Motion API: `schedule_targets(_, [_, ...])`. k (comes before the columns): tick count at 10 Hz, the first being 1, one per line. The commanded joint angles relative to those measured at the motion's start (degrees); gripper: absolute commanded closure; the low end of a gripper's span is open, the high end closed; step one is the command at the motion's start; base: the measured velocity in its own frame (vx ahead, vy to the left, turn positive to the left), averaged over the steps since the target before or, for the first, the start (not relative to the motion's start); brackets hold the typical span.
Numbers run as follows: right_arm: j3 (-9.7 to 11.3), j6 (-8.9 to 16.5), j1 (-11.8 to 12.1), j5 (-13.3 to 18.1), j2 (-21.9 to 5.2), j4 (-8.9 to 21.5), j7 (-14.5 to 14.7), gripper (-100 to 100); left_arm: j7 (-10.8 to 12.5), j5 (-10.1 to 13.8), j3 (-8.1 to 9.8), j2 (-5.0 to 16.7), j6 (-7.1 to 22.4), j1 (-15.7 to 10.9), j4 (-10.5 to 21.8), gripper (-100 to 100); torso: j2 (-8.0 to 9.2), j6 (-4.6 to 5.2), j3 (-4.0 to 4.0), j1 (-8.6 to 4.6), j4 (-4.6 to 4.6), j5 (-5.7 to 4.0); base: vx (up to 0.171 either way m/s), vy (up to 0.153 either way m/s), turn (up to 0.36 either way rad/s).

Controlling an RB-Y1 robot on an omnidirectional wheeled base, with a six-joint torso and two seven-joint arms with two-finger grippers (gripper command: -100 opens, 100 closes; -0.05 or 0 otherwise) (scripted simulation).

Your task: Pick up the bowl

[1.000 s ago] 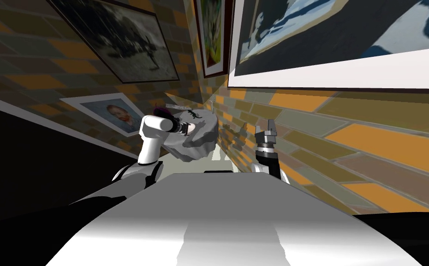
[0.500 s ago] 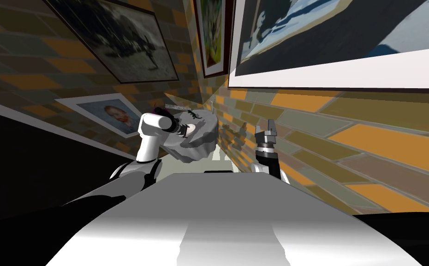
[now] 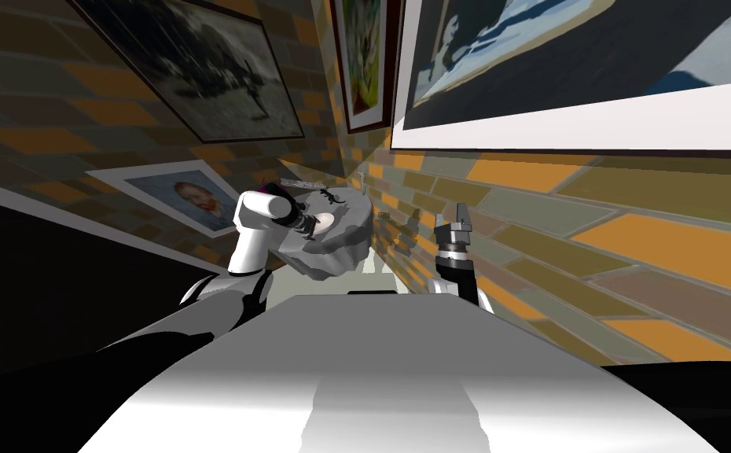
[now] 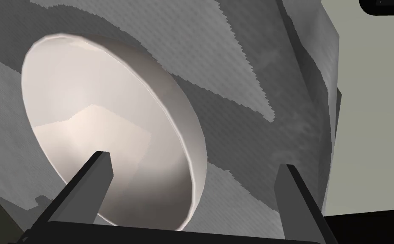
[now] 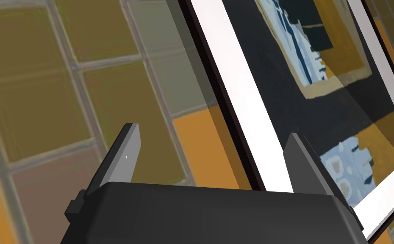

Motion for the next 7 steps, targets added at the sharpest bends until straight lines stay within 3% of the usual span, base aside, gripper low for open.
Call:
schedule_targets(1, [0.0,0.0,0.0,0.0,0.0,0.0,0.0,0,0.6,0.6,-0.08,0.6,2.2,0.2,0.6,-100,0.00,0.00,0.00,0.00,0.00,0.00,0.071,0.073,-0.017])
schedule_targets(2, [0.0,0.0,0.0,0.0,0.0,0.0,0.0,0,0.4,0.2,-0.15,0.3,1.2,0.2,0.4,-100,-0.06,-0.01,-0.04,0.08,-0.02,0.02,0.033,0.035,-0.005])
schedule_targets(3, [0.0,0.0,0.0,0.0,0.0,0.0,0.0,0,0.5,0.3,-0.16,0.3,1.4,0.2,0.5,0,0.03,0.00,0.01,-0.03,0.00,0.01,0.005,0.006,0.000])
schedule_targets(4, [0.0,0.0,0.0,0.0,0.0,0.0,0.0,0,-0.2,-0.6,-0.66,-0.1,-0.2,0.7,1.7,-100,0.12,0.00,0.07,-0.14,0.02,-0.02,0.000,0.001,-0.028])
schedule_targets(6, [0.0,0.0,0.0,0.0,0.0,0.0,0.0,0,-0.9,-1.7,-1.28,-0.5,-2.3,1.3,3.2,-100,0.19,0.01,0.10,-0.20,0.04,-0.04,-0.005,-0.004,-0.028])
schedule_targets(7, [0.0,0.0,0.0,0.0,0.0,0.0,0.0,0,-0.4,-1.4,-1.16,-0.5,-1.4,1.2,2.4,-100,0.20,0.01,0.11,-0.22,0.04,-0.04,0.000,0.000,0.000])
